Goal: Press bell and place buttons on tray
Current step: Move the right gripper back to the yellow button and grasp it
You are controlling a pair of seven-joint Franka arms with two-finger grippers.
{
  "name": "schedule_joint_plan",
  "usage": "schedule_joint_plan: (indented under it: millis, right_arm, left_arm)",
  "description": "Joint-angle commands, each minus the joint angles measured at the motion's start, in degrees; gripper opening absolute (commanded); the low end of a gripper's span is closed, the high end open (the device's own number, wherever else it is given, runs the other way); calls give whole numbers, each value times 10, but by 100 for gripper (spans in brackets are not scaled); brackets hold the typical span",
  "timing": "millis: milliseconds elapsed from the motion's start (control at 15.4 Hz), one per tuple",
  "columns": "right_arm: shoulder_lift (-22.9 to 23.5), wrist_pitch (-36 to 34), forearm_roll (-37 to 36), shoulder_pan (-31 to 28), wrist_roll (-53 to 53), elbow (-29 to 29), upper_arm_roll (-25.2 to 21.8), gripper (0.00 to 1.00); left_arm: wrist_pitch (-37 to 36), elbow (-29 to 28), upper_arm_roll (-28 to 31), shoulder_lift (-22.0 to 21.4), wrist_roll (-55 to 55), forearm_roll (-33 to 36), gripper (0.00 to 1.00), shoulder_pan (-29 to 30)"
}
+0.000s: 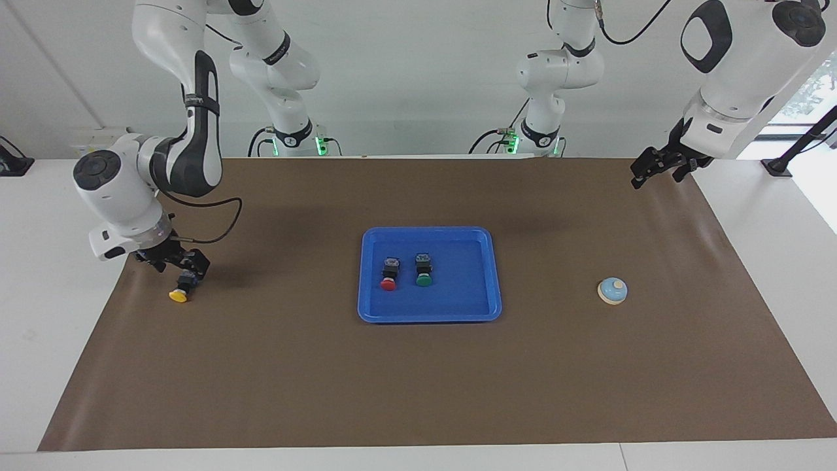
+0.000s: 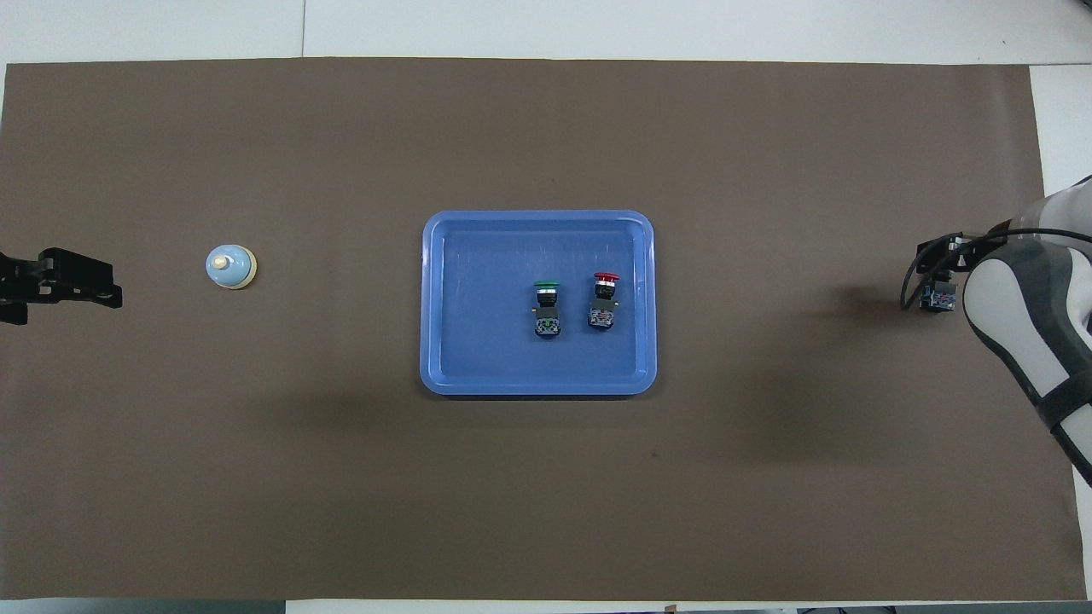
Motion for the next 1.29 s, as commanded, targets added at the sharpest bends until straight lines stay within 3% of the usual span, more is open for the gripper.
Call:
schedule_joint_plan:
  millis: [0, 259, 647, 777, 842, 1036, 1101, 1230]
  right_arm:
    - [-20, 41, -8, -23, -8, -51, 9, 100]
    - [-7, 107, -6, -52, -50, -80, 11, 100]
    - [0, 115, 3, -44, -45, -91, 12, 100]
    - [1, 122, 4, -44, -46, -97, 12, 92]
    - [0, 123, 4, -44, -46, -101, 12, 81]
    - [0, 122, 4, -44, -51, -104, 12, 28]
    - [0, 121, 4, -44, -52, -103, 12, 0]
    - [-1, 115, 4, -43, -59, -99, 15, 0]
  left_arm:
    - [-10, 7, 2, 1, 1, -7, 100, 1]
    - [-10, 7, 2, 1, 1, -7, 100, 1]
    - [-10, 7, 2, 1, 1, -7, 100, 1]
    - [-10, 8, 2, 1, 1, -7, 100, 1]
    - [-10, 8, 2, 1, 1, -7, 100, 1]
    - [-10, 7, 2, 1, 1, -7, 100, 1]
    - [-10, 8, 2, 1, 1, -7, 100, 1]
    - [-10, 7, 2, 1, 1, -7, 100, 1]
